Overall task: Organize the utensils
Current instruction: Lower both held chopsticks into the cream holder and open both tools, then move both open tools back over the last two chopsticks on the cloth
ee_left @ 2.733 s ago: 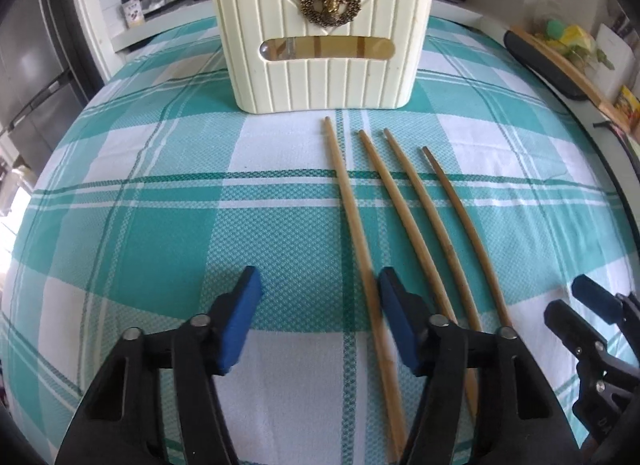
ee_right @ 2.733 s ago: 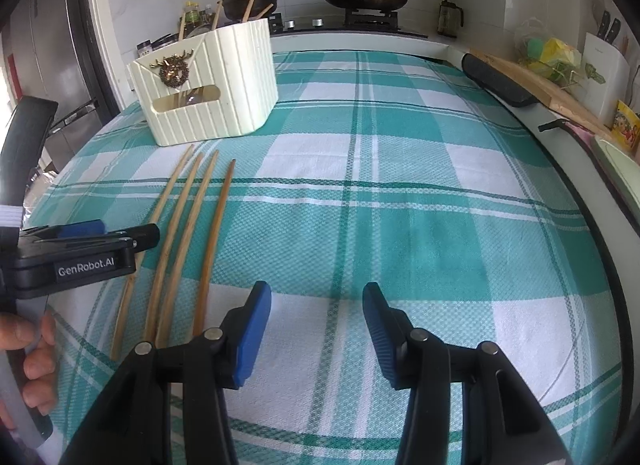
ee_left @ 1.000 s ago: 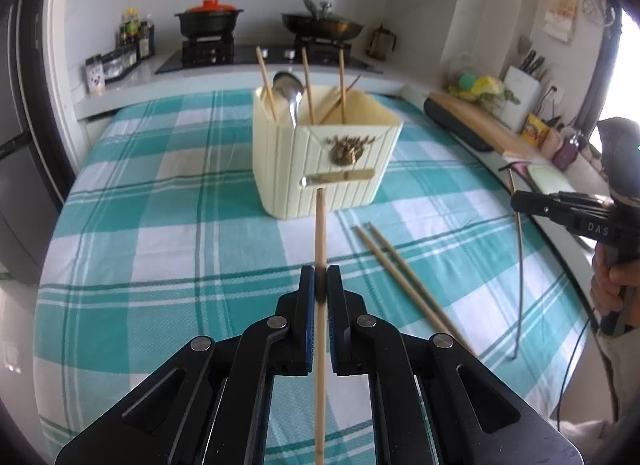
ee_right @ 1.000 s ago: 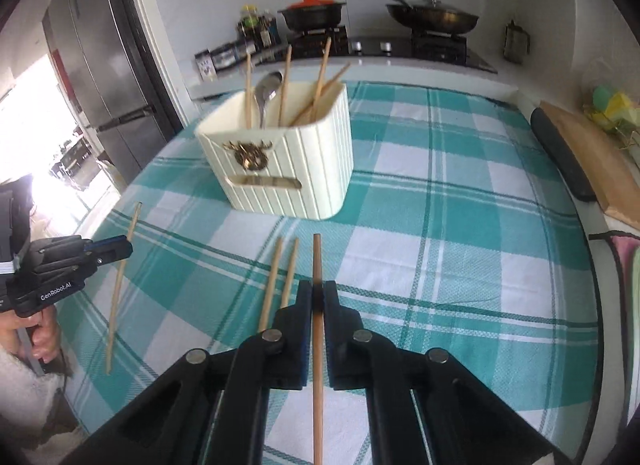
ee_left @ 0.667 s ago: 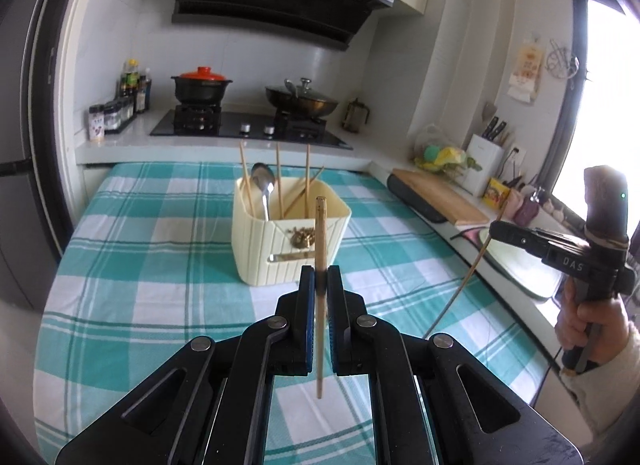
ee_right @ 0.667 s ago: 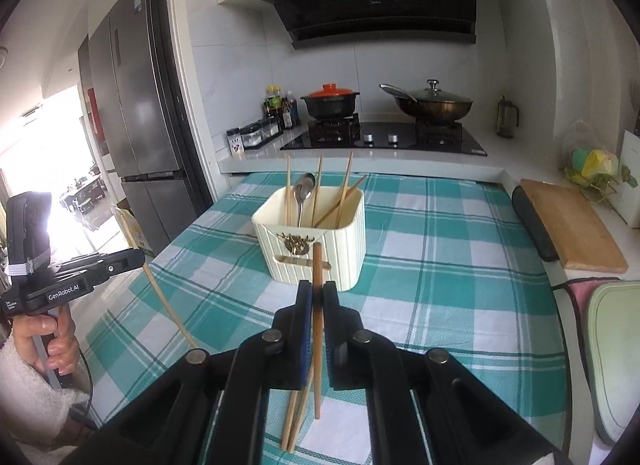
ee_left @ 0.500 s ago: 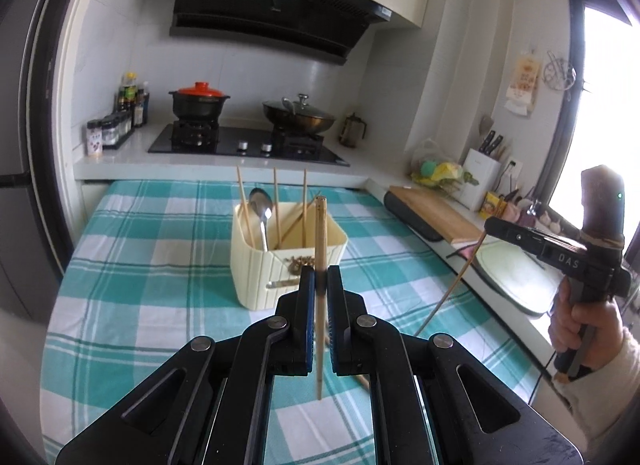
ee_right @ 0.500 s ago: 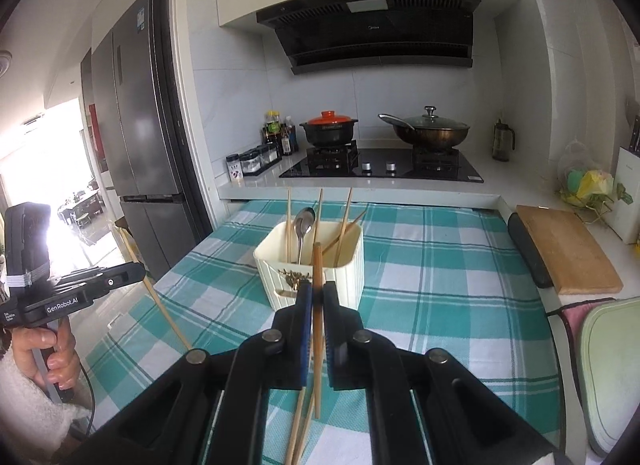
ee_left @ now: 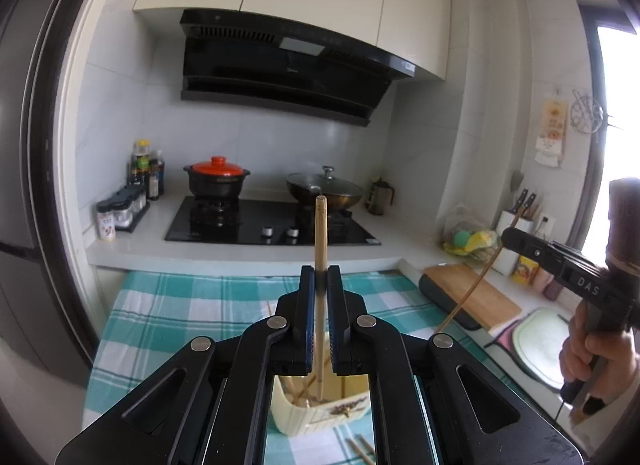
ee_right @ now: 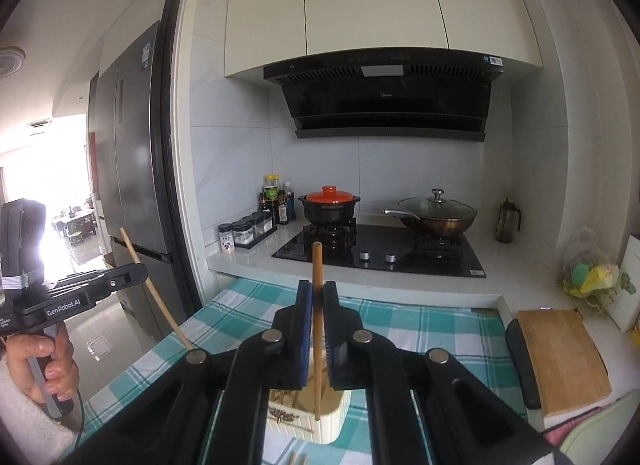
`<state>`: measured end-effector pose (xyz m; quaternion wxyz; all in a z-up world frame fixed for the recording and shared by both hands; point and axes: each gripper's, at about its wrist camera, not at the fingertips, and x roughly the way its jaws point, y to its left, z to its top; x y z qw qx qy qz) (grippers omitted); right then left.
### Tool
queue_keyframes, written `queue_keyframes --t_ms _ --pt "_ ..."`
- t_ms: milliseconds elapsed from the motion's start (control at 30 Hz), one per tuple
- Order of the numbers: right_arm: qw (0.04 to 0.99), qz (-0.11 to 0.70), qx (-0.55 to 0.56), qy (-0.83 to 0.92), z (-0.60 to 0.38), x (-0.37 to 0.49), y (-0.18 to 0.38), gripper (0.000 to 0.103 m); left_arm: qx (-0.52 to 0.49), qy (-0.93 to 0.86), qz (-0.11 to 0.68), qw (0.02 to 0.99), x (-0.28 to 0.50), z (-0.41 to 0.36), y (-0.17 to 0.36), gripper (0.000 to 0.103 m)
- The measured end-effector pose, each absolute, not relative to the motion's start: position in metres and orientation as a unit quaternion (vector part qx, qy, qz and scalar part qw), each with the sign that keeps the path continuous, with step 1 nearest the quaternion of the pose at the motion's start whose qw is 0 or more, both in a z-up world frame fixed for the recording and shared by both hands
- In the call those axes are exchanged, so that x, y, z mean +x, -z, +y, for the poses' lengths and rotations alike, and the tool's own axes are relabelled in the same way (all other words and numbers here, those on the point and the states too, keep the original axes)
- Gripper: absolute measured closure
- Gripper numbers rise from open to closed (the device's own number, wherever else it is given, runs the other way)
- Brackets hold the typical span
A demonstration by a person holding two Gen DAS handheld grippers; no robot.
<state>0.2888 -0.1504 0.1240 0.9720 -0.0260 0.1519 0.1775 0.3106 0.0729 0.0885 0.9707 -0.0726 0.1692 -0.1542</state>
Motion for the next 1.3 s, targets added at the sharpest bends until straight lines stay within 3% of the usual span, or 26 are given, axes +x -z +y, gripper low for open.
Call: queue_keyframes --t_ms 133,467,600,633,667,733,767,833,933,1033,1300 --pt "0.967 0.178 -0.021 -0.183 -0.139 0.329 -0.103 0.097 -0.079 0.145 0.213 0.963 0.36 0.065 -0.062 0.099" --pt "0.895 0.394 0.022 -0.207 -0.126 0.443 0.009 0.097 -0.054 0.151 0.371 0.915 0.437 0.034 0.025 0.099" --pt "0.885 0.417 0.029 -0.205 -0.12 0.455 0.034 0.094 -0.055 0.148 0.394 0.906 0.439 0.027 0.04 0.097" --pt "0.886 0.414 0.033 -0.206 -0.12 0.454 0.036 0.093 -0.057 0.147 0.394 0.905 0.436 0.028 0.04 0.088" --pt "0.887 0.411 0.038 -0.207 -0.121 0.452 0.037 0.086 -0.057 0.146 0.396 0.905 0.433 0.028 0.04 0.068" --pt "0.893 0.401 0.035 -0.199 -0.123 0.444 0.033 0.07 -0.049 0.137 0.391 0.909 0.419 0.03 0.037 0.04" --pt "0.897 0.395 0.031 -0.196 -0.125 0.438 0.031 0.065 -0.044 0.134 0.387 0.911 0.409 0.032 0.036 0.034" --pt "0.903 0.384 0.018 -0.193 -0.132 0.419 0.024 0.065 -0.032 0.138 0.392 0.909 0.39 0.035 0.035 0.033" --pt "0.905 0.385 -0.022 -0.182 -0.143 0.379 0.02 0.065 -0.002 0.143 0.416 0.898 0.351 0.036 0.043 0.022" --pt "0.896 0.402 -0.062 -0.179 -0.157 0.328 0.031 0.058 0.02 0.15 0.436 0.887 0.303 0.034 0.062 0.016" --pt "0.882 0.446 -0.092 -0.121 -0.192 0.194 0.138 0.056 -0.029 0.144 0.456 0.878 0.212 0.003 0.135 0.012"
